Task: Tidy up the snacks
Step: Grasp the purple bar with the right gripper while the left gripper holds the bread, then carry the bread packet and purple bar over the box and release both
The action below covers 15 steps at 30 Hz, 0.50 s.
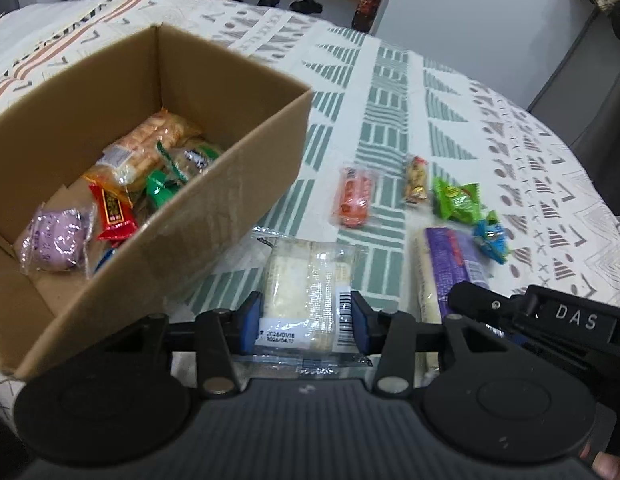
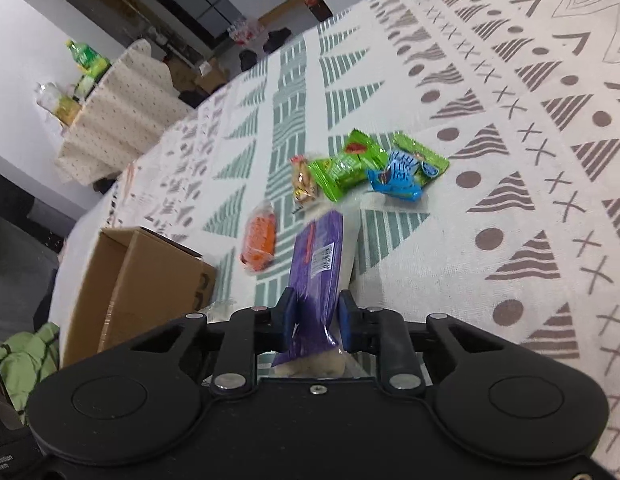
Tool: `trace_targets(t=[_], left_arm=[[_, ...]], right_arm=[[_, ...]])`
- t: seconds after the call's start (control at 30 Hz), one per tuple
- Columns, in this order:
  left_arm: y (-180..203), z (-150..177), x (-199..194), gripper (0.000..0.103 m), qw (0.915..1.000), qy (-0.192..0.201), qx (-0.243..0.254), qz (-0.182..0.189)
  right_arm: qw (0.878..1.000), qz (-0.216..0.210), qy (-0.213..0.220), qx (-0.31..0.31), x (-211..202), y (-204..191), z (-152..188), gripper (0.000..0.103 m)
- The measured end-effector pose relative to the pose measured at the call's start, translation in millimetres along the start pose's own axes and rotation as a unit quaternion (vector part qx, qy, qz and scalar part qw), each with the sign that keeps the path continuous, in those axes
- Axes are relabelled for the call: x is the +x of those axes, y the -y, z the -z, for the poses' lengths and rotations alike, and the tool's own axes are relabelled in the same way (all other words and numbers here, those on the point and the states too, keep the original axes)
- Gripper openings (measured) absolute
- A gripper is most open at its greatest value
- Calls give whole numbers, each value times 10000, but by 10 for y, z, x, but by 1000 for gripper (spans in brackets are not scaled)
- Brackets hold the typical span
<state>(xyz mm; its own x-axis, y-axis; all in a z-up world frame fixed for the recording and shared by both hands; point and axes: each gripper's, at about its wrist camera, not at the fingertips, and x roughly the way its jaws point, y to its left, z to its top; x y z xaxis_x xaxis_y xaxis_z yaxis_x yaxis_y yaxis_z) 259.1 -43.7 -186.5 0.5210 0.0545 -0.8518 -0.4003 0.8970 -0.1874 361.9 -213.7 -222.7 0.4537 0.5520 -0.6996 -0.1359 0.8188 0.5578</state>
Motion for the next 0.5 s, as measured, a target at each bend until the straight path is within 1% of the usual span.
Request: trace_targets(t=[0.1, 0.23, 0.5], left_arm=[[14, -10, -122, 44, 9999, 73, 28, 130], [19, -41, -310, 44, 9995, 227, 66, 211], [-37, -127, -749, 44, 9975, 632, 158, 274]], right_arm=[[9999, -49, 98, -5, -99, -46, 23, 21], [9994, -193, 285, -26, -245, -129, 24, 20], [9958, -689, 605, -72, -510, -328, 2, 20]])
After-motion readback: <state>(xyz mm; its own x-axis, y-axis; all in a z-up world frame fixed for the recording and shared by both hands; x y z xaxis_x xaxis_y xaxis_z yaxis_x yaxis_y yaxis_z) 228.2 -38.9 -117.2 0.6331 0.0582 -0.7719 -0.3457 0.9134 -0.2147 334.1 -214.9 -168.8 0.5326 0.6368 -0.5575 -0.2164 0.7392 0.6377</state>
